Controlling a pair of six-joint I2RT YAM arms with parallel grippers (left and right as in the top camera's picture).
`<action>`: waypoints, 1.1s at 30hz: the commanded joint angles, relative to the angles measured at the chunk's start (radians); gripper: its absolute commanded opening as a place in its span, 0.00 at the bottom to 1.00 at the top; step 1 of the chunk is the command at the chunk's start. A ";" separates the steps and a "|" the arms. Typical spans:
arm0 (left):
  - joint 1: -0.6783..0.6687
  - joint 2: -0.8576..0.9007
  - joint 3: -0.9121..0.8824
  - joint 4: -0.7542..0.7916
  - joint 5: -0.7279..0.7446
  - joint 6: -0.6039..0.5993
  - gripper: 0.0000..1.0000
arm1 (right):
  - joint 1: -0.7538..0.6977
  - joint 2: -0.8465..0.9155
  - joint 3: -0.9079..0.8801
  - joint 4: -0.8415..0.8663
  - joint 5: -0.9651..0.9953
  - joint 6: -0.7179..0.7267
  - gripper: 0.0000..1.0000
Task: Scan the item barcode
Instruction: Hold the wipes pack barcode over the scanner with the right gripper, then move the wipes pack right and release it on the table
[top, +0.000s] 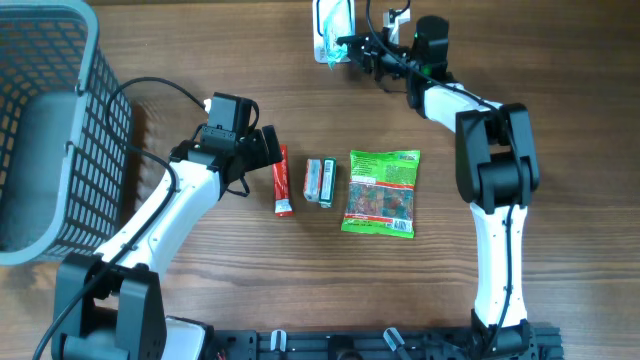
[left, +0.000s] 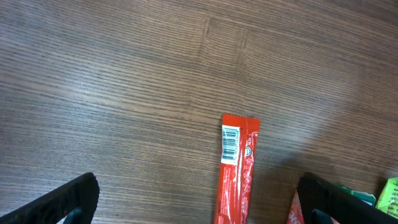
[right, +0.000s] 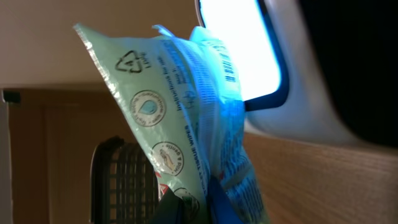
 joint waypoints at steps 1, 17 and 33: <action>0.006 -0.009 0.002 0.002 -0.009 0.002 1.00 | -0.002 -0.193 0.014 -0.103 -0.003 -0.162 0.05; 0.006 -0.009 0.002 0.002 -0.009 0.002 1.00 | -0.187 -0.465 0.014 -1.369 0.187 -1.129 0.05; 0.006 -0.009 0.002 0.003 -0.009 0.002 1.00 | -0.253 -0.465 -0.041 -1.681 1.237 -1.072 0.14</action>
